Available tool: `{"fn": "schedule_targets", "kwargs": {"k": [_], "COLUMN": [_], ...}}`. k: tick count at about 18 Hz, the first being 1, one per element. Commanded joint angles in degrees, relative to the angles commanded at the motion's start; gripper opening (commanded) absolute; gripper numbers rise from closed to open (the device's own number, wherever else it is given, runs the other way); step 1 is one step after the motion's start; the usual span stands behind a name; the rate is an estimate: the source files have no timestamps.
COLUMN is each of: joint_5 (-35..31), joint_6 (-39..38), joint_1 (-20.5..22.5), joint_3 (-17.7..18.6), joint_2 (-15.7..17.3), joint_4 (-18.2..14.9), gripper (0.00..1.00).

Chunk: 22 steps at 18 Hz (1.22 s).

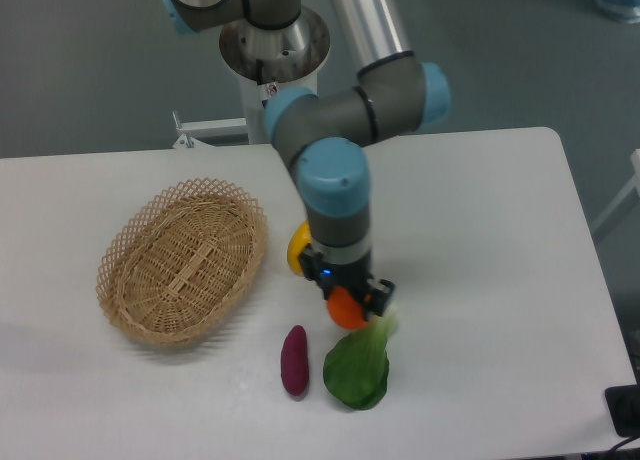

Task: Place the orange in the basket
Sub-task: 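Carry the held orange with the gripper toward the wicker basket, then lower the orange into the basket and open the gripper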

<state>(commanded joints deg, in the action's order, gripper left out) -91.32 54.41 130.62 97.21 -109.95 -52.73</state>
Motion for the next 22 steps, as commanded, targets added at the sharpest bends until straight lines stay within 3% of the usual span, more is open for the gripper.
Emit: {"fn": "schedule_targets", "kwargs": {"k": [8, 13, 19, 20, 21, 22], "joint_5": [-0.79, -3.25, -5.01, -5.01, -5.01, -5.01], "joint_6": [-6.94, -7.39, -10.55, -10.55, -10.46, -10.55], "joint_1": [-11.25, -14.6, -15.83, -15.74, -15.83, -15.74], "joint_3": [1.23, 6.32, 7.03, 7.03, 6.95, 7.03], "joint_2": [0.88, 2.37, 1.85, 1.76, 1.93, 2.11], "joint_4": [0.53, 0.53, 0.62, 0.62, 0.62, 0.62], "gripper": [0.54, 0.57, 0.8, 0.86, 1.0, 1.0]}}
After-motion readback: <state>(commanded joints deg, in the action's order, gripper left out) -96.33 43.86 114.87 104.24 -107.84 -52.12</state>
